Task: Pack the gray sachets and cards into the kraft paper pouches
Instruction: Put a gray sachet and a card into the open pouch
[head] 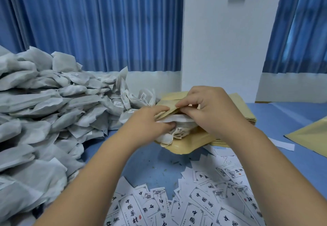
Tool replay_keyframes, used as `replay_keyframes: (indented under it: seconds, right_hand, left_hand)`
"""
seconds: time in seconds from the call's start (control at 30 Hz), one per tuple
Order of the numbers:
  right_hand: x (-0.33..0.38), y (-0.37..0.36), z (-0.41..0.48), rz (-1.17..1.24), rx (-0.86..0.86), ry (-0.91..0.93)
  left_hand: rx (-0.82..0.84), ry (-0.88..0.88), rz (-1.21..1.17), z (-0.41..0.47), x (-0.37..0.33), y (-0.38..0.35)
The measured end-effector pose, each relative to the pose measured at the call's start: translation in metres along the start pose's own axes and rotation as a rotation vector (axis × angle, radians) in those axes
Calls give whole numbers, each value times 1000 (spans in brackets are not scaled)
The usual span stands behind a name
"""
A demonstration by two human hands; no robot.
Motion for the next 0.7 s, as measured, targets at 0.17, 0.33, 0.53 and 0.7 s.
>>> replay_keyframes:
  seconds: [0.17,0.33,0.53,0.7]
  right_hand:
    - [-6,-7,-1,-89,58,-70]
    - [-6,-12,-4,-243,110,-142]
    - [36,-14,-8,-384,150,-92]
    - [41,-37,-32,-434,356,-188]
  left_hand:
    - [-20,77,-247,4,18,-13]
    - [-80,147,-220,6,22,-15]
    - [-191,36,-302,4,12,-8]
    - [-188,33,-358,6,10,-4]
Point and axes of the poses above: each hand's wrist, its own z-axis towards the middle knuckle, its own y-axis out of the back of the hand, x = y × z, the point moved 8 cm from there along z, towards the middle knuckle, and after that the axes turned 5 degrees about z, right-handed, at the moved point
